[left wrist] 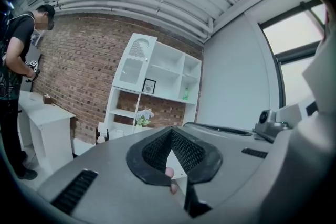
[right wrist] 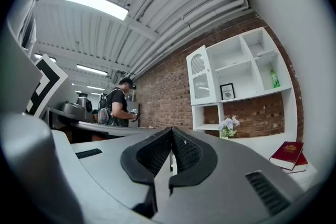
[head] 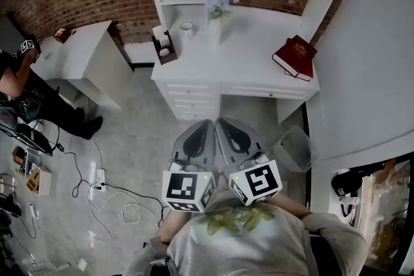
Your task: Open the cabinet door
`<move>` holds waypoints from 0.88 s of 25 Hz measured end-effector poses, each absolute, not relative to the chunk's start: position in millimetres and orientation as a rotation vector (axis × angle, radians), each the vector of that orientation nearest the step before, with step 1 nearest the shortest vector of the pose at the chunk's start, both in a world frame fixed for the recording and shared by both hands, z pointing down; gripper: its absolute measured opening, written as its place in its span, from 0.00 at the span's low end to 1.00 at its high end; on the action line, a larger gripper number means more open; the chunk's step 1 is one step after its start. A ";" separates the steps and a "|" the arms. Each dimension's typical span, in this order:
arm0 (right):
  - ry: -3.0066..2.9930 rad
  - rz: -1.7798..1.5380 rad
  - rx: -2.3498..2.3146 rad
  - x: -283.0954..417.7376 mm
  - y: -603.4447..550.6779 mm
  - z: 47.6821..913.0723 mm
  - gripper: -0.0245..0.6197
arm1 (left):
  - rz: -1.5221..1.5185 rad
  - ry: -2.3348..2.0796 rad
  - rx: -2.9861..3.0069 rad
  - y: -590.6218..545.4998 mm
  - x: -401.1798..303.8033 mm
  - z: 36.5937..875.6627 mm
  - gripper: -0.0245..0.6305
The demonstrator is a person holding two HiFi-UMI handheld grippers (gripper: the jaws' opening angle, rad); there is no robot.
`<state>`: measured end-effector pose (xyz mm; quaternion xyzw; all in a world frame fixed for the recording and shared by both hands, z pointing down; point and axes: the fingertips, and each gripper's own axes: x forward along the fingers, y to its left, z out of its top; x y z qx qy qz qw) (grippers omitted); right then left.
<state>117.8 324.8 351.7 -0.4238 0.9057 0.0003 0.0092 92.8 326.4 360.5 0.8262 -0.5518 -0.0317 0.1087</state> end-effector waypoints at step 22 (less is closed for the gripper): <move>2.890 0.024 -1.243 47.2 254.1 380.5 0.07 | -0.030 -1.731 2.358 255.1 24.4 390.0 0.05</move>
